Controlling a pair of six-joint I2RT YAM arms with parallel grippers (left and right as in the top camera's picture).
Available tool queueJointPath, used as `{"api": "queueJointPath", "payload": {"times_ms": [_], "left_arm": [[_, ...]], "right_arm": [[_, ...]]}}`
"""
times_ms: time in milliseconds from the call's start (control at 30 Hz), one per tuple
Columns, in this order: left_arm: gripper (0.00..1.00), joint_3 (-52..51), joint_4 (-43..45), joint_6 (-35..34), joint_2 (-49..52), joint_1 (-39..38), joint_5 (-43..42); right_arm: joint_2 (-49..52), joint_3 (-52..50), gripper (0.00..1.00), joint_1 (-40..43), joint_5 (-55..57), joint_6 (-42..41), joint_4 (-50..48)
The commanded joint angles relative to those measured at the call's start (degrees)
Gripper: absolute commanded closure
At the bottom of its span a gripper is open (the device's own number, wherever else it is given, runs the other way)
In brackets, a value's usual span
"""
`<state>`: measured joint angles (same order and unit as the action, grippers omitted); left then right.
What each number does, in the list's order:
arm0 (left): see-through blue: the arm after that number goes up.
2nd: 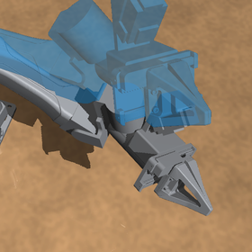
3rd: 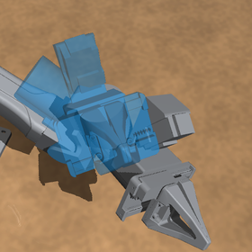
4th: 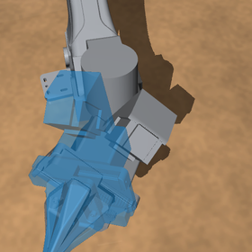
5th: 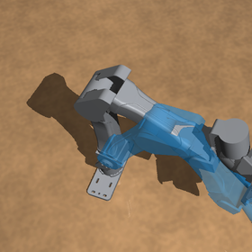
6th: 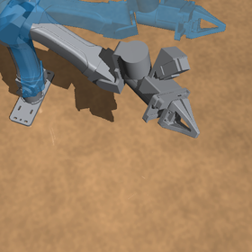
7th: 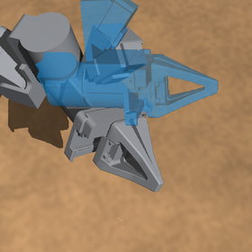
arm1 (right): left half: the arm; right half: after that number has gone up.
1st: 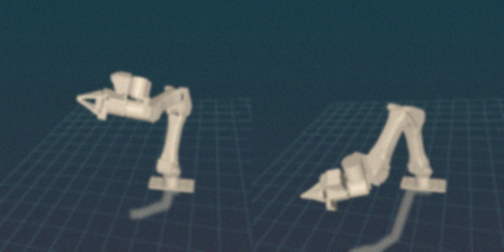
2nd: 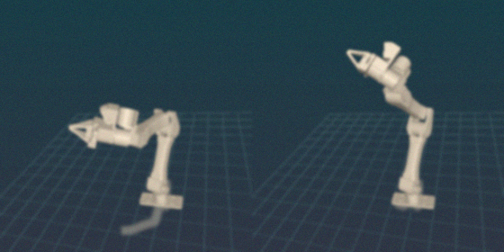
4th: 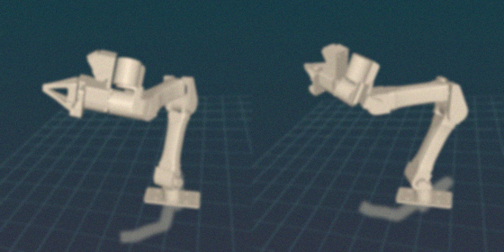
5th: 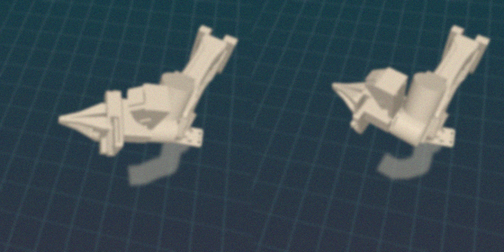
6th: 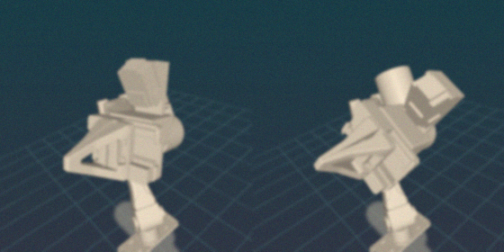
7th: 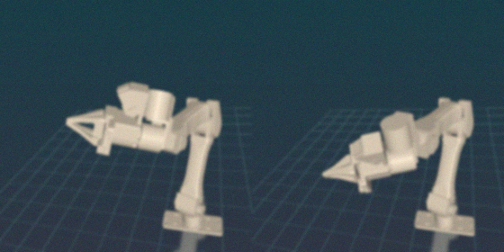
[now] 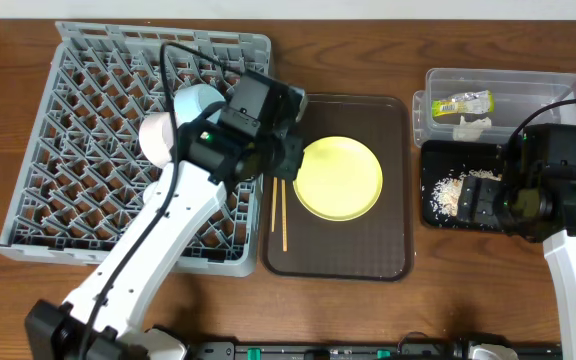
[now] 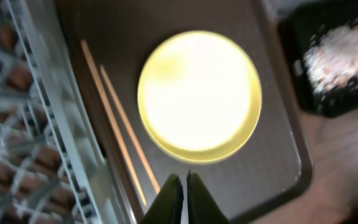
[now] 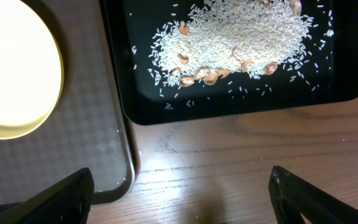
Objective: Sort waste into correct bins and load items into the dishwasher
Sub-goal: 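Lower the left gripper onto the wooden chopsticks at the tray edge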
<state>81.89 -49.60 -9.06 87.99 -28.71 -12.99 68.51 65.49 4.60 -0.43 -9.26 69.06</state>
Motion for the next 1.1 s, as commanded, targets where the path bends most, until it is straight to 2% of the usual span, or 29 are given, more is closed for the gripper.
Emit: {"api": "queueJointPath", "payload": {"times_ms": [0,167,200,300,367,733,1067], "left_arm": [[0.94,-1.22,-2.1,-8.55,2.43,-0.04,-0.5],[0.94,-2.47,-2.82,-22.23,5.64,-0.26,-0.04],[0.94,-3.08,-2.47,-28.65,7.32,-0.5,0.72],[0.94,-3.69,-0.7,-32.39,10.21,-1.27,2.23],[0.94,-3.78,0.02,-35.21,13.77,-2.54,6.45],[0.94,-3.78,2.99,-37.59,27.36,-5.29,9.64],[0.94,-3.54,7.63,-36.74,29.88,-5.35,7.34]], "right_arm": [[-0.26,0.07,0.12,0.37,0.15,-1.01,-0.02],[-0.26,0.07,0.12,0.37,0.13,-1.01,-0.02],[-0.26,0.07,0.12,0.37,0.09,-1.01,0.09],[-0.26,0.07,0.12,0.37,-0.07,-1.01,0.31],[-0.26,0.07,0.12,0.37,-0.09,-1.01,0.37],[-0.26,0.07,0.12,0.37,-0.07,-0.98,0.42],[-0.26,0.07,0.12,0.37,-0.07,-0.98,0.44]]}}
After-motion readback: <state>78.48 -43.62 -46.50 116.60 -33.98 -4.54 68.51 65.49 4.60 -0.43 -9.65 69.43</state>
